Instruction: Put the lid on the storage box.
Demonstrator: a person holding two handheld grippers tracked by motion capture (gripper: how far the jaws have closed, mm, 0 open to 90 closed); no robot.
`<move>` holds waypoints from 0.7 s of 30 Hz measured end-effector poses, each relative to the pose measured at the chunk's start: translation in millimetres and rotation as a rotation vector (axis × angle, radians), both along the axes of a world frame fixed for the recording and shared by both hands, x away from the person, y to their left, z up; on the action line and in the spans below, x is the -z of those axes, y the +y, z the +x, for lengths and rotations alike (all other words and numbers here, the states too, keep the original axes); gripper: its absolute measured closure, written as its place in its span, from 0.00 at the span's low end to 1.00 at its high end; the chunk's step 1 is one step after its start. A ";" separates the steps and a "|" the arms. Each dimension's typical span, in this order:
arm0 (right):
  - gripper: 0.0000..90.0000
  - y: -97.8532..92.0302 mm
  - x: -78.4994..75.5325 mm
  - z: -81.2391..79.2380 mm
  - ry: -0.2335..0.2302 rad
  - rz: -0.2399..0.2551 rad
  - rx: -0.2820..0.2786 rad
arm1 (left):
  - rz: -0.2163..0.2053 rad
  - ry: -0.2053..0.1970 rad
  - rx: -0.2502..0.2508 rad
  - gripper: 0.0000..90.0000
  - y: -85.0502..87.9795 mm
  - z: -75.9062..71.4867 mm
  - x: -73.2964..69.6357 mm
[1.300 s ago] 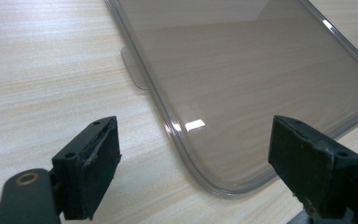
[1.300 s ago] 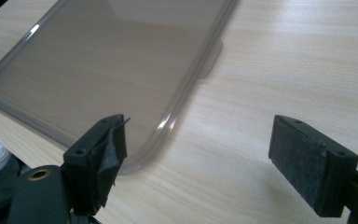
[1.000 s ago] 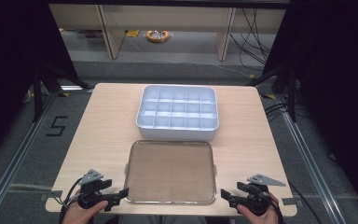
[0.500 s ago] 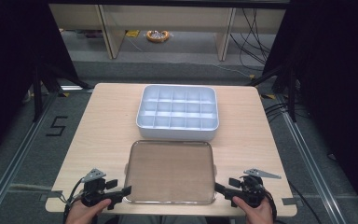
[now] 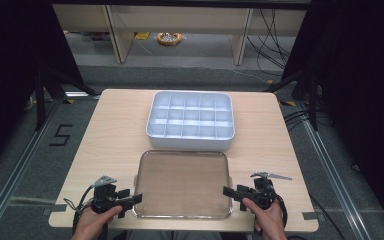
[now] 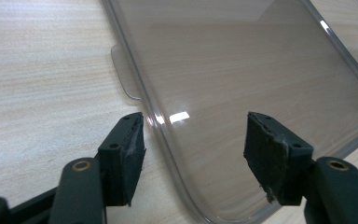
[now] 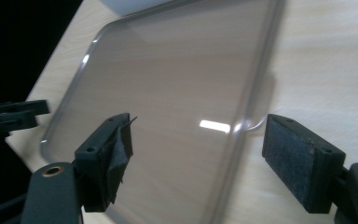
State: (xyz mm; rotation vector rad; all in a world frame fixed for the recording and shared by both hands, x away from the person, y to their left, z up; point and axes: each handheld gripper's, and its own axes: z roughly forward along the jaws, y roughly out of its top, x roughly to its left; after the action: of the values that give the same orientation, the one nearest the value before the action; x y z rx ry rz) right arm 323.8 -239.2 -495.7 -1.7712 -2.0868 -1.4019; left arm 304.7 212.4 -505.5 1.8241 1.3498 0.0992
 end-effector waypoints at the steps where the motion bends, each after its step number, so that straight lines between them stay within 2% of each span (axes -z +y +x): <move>1: 0.29 0.0 0.0 0.0 0.000 0.000 0.000 | -0.005 0.006 0.000 0.43 -0.6 0.1 0.3; 2: 0.29 1.7 -1.2 -2.3 0.024 0.026 -0.003 | -0.019 0.012 -0.008 0.43 -2.7 -0.1 1.0; 3: 0.30 2.7 0.1 -2.8 0.015 0.025 -0.010 | -0.018 0.016 0.001 0.44 -3.0 -0.5 1.1; 4: 0.31 5.7 -1.1 -4.9 0.051 0.039 -0.002 | -0.020 0.021 -0.002 0.45 -4.2 -0.9 1.4; 6: 0.31 9.4 2.5 -4.7 0.052 0.031 -0.005 | -0.015 0.028 0.010 0.45 -5.2 -1.3 2.4; 8: 0.32 10.3 4.3 -5.0 0.060 0.022 -0.006 | -0.029 0.051 0.006 0.46 -6.1 -0.7 4.8; 9: 0.32 11.7 5.9 -5.5 0.088 0.021 0.001 | -0.029 0.060 0.011 0.46 -5.3 -0.1 6.0; 12: 0.32 11.1 9.2 -4.8 0.084 0.010 0.000 | -0.015 0.059 0.014 0.47 -5.9 1.0 7.2; 13: 0.32 9.1 12.2 -2.7 0.053 -0.009 -0.018 | -0.011 0.058 0.018 0.46 -6.1 1.3 7.0; 14: 0.33 12.0 11.8 -3.8 0.101 0.008 0.008 | -0.016 0.058 0.010 0.46 -7.6 1.5 7.2; 15: 0.33 12.0 11.8 -3.8 0.101 0.008 0.008 | -0.011 0.058 0.010 0.46 -7.8 1.8 7.3; 16: 0.31 13.0 14.4 -2.9 0.080 0.010 0.024 | -0.009 0.055 0.015 0.46 -8.1 1.4 7.0; 18: 0.30 13.2 14.4 -3.4 0.091 0.028 0.030 | -0.005 0.051 0.013 0.47 -9.0 0.6 7.1; 20: 0.30 9.5 17.9 -3.2 0.073 0.045 0.035 | 0.006 0.044 0.012 0.47 -9.5 0.2 7.4; 21: 0.31 7.3 18.5 -7.3 0.115 0.111 0.082 | 0.010 0.039 0.012 0.48 -10.2 -0.3 7.3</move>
State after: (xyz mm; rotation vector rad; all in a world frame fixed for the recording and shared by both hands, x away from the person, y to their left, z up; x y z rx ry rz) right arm 316.5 -231.9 -514.2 -1.8643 -1.8635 -1.3706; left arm 304.5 202.2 -512.8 1.8506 1.3679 0.0647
